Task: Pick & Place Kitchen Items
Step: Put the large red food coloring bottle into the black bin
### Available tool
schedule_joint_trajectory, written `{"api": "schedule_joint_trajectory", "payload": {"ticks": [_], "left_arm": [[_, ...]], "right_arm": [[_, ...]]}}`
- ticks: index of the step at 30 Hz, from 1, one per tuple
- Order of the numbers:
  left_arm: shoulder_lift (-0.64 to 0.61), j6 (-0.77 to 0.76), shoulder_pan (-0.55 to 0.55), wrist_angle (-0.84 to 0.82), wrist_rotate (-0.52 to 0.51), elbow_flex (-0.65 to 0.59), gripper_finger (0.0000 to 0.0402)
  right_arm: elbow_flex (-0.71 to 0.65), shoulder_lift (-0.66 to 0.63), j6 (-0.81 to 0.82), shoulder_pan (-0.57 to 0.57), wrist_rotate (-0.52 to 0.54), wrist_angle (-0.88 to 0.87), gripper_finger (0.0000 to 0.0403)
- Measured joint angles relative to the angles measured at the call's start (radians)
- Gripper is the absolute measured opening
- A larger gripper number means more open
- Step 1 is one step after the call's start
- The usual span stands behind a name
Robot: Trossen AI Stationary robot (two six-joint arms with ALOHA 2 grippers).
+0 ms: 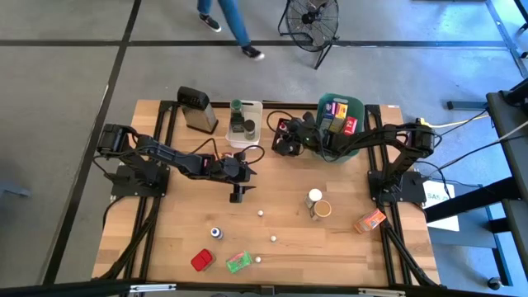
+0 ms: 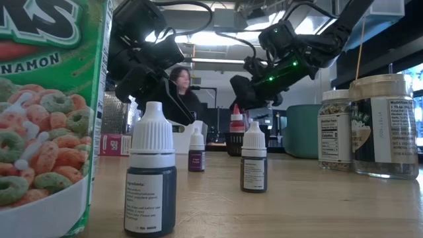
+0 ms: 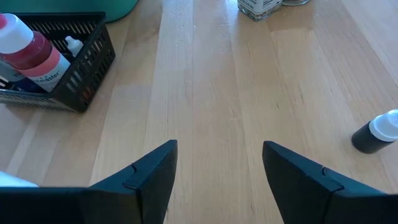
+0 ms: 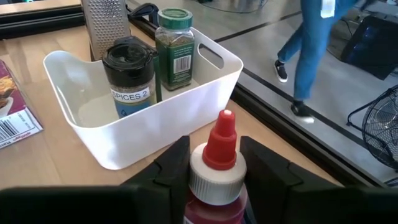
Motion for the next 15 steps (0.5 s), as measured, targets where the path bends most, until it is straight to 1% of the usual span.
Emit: {"api": "schedule_joint_trajectory", "payload": {"ticks": [8, 12, 15], "left_arm": [[0.0, 0.0, 0.0, 0.0, -0.002, 0.0, 0.0232], [0.0, 0.0, 0.0, 0.0, -0.002, 0.0, 0.0232], [0.0, 0.0, 0.0, 0.0, -0.002, 0.0, 0.0231]], "right_arm": [[0.0, 0.0, -0.006, -0.002, -0.001, -0.005, 0.0153], [0.0, 0.0, -0.013, -0.002, -0.031, -0.005, 0.0158], [0.0, 0.0, -0.029, -0.002, -0.032, -0.004, 0.0163]]}}
